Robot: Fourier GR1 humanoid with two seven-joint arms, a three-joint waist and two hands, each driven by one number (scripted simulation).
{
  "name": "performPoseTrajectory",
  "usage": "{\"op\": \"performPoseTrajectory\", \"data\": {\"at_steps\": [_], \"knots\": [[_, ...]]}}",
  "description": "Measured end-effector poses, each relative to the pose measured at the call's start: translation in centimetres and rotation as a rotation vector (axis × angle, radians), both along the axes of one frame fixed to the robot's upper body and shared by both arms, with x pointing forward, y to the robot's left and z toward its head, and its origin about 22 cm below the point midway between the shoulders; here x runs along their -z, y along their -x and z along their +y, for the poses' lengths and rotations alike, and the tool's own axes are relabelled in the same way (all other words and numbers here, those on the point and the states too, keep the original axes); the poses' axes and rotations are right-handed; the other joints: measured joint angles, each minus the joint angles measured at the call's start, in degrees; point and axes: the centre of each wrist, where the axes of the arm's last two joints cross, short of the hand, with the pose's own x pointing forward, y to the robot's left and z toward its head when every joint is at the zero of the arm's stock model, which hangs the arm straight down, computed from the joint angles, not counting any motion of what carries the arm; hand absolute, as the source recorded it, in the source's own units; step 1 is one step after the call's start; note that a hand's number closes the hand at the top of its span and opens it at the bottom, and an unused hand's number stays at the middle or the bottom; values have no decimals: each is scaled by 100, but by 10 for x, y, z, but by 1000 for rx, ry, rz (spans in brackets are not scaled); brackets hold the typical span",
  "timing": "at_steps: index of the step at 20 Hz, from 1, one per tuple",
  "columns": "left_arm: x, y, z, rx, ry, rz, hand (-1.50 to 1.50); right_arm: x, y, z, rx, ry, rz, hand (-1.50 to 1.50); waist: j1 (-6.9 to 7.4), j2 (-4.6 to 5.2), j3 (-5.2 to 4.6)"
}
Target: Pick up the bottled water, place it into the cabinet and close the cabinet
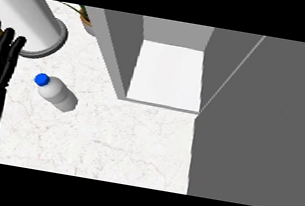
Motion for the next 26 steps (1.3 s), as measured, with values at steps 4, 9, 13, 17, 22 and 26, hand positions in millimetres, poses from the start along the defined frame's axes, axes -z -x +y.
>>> {"op": "performPoseTrajectory", "data": {"at_steps": [4,9,13,17,22,26], "knots": [[2,3,23,-26,-9,4,-150,-2,11,3,3,-12,-12,-150,-95,7,32],[10,1,49,-11,141,110,-150,3,38,15,-83,-75,45,-150,-136,-3,41],[3,15,55,21,253,174,-150,-10,58,21,-157,-104,83,-150,-136,-7,45],[-12,34,54,30,294,194,-150,-24,74,25,-186,-111,102,-150,-138,-1,49],[-28,47,51,26,318,215,-150,-35,81,32,-197,-114,129,-150,-146,6,50],[-37,52,46,15,337,250,-150,-39,82,35,-202,-119,154,-150,-154,6,51]]}}
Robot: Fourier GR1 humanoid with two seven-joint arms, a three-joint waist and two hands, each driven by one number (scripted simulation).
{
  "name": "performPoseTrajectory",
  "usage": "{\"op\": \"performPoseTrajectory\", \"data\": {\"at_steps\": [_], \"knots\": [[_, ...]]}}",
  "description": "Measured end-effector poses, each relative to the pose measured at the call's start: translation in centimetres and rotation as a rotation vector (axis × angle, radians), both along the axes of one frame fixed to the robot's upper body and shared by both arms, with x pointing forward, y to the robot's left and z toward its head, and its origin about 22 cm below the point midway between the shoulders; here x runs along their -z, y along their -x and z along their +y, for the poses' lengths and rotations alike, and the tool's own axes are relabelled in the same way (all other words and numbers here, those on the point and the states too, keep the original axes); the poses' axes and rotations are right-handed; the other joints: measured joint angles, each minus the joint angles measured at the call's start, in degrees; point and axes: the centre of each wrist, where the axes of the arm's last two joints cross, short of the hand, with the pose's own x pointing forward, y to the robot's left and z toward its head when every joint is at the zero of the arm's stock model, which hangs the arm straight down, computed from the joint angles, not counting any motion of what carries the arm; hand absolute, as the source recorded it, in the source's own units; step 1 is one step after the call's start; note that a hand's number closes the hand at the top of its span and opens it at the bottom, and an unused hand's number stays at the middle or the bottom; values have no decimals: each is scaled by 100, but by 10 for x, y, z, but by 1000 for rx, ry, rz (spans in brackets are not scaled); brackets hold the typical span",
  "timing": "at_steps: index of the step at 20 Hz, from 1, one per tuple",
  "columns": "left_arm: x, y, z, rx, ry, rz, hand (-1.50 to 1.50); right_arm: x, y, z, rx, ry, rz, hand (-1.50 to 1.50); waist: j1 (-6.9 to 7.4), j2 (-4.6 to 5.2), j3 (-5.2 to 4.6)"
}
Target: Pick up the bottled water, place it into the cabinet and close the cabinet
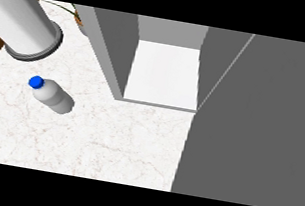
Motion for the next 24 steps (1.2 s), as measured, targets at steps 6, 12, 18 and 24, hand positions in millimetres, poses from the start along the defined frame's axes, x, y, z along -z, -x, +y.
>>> {"op": "performPoseTrajectory", "data": {"at_steps": [6,12,18,24], "knots": [[-6,-2,0,-22,-7,43,-150,-6,-1,12,-31,-37,21,-150,-3,0,0],[-9,-5,3,-36,-24,43,-150,-8,-2,12,-21,-33,19,-150,-11,1,-1],[-2,-4,3,-51,-32,43,-150,-13,-1,16,-33,-35,37,-150,-23,-3,-4],[6,-14,1,-71,-56,39,-150,-13,0,17,-31,-26,39,-150,-41,-1,-3]]}}
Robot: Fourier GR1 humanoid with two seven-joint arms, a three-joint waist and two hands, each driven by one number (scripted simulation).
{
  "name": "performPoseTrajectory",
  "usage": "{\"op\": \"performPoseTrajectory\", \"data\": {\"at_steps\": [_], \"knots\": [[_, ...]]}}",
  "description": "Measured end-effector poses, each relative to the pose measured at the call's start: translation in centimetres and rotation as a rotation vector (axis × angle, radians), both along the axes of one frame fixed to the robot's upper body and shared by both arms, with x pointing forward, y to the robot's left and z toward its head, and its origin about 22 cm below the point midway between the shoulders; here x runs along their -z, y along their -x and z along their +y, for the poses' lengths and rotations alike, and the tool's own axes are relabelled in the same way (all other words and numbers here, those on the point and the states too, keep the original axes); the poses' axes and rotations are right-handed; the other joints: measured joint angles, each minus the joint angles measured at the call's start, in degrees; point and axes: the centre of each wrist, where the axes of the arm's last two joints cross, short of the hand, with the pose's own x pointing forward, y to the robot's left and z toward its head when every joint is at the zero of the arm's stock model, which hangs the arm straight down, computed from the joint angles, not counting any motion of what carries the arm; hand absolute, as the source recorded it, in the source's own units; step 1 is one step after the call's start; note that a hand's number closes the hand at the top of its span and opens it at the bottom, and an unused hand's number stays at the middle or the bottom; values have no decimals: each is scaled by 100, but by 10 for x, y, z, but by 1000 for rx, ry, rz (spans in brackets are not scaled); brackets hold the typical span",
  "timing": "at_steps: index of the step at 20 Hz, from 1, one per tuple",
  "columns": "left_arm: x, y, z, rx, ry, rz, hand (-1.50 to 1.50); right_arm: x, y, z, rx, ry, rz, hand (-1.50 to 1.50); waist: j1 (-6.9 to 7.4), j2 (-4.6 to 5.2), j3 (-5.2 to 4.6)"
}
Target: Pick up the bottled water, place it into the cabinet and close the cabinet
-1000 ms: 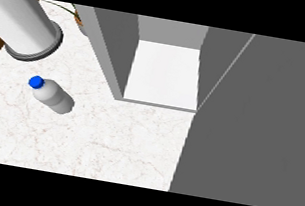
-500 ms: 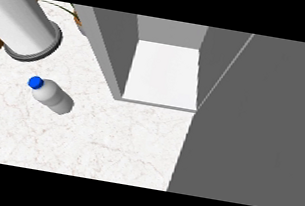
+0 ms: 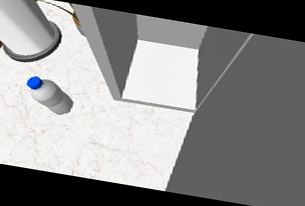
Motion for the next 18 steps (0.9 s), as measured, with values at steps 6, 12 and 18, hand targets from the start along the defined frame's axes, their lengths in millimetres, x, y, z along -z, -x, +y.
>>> {"op": "performPoseTrajectory", "data": {"at_steps": [6,12,18], "knots": [[14,-16,10,-21,4,35,-150,-1,1,4,-9,-9,7,-150,0,1,-1],[45,-37,23,-55,-1,79,-150,-3,-1,4,2,2,5,-150,-15,7,-2],[85,-58,44,-87,-23,128,-150,-6,-2,7,-7,3,4,-150,-27,10,-5]]}}
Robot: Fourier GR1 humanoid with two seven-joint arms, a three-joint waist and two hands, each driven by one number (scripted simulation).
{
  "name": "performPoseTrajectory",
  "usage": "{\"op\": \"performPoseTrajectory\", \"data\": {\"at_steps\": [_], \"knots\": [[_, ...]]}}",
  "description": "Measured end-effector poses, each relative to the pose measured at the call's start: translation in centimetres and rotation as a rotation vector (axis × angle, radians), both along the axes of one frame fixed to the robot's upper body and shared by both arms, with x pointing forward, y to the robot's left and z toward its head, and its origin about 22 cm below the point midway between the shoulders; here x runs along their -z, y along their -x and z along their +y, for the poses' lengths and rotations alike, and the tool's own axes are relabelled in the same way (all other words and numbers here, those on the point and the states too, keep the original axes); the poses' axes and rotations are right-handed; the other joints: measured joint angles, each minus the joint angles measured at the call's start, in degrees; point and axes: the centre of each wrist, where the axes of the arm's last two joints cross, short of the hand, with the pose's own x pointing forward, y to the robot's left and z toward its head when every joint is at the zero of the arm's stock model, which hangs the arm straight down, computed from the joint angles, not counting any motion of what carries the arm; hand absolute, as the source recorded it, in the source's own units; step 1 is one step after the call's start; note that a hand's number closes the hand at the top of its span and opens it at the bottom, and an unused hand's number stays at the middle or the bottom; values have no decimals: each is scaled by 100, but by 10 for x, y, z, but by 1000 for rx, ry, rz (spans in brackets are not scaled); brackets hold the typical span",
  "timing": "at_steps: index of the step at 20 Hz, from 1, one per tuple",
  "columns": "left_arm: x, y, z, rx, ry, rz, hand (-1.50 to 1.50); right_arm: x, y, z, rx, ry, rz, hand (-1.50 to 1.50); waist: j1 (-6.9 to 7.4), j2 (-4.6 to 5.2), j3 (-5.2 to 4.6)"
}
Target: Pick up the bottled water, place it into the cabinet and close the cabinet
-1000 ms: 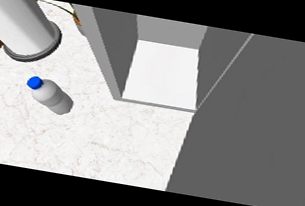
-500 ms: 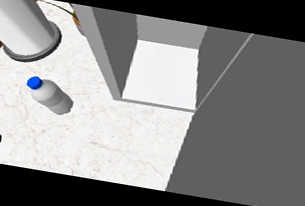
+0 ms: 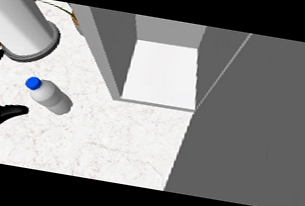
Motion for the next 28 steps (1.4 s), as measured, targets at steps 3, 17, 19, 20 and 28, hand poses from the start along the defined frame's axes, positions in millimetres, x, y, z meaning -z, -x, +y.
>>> {"op": "performPoseTrajectory", "data": {"at_steps": [3,17,19,20,28], "knots": [[17,-7,7,-7,-11,21,-150,1,1,2,-8,-2,2,-150,-2,-2,1],[107,-19,16,-14,-12,79,-150,-3,1,3,-5,22,-7,-150,-7,-2,0],[120,-20,16,-20,-10,88,-150,-2,1,2,1,24,-15,-150,-10,0,1],[127,-20,20,-24,-8,91,-150,-3,0,3,-1,21,-16,-150,-6,2,1],[167,-16,34,-39,-5,118,-150,-4,2,8,-23,16,-4,-150,-19,2,-1]]}}
